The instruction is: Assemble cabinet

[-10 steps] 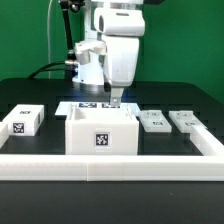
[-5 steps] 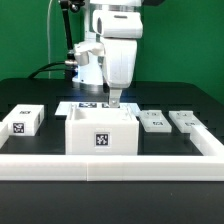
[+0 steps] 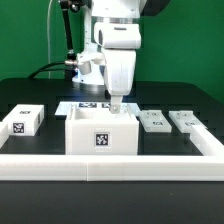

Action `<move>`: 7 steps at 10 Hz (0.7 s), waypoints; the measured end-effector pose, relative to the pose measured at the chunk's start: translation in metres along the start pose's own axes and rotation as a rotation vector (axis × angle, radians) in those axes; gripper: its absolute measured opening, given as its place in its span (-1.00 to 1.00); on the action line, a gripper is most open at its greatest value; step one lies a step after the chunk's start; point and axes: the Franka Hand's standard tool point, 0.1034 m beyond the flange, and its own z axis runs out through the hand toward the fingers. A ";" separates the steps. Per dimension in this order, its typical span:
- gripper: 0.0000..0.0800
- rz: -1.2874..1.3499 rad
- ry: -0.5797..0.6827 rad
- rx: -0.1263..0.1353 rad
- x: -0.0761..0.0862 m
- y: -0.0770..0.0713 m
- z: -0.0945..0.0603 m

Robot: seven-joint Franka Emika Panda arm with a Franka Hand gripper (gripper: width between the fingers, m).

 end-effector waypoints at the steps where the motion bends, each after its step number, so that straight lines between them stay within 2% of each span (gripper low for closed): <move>1: 1.00 0.002 0.003 0.011 0.000 -0.003 0.007; 4: 1.00 0.008 0.010 0.034 0.002 -0.009 0.022; 6: 1.00 0.010 0.009 0.038 0.001 -0.009 0.022; 7: 0.71 0.013 0.008 0.038 -0.001 -0.006 0.020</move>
Offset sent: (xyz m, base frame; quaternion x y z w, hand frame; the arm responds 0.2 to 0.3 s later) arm 0.0018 0.0043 -0.0142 -0.0044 0.0049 0.0122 0.9999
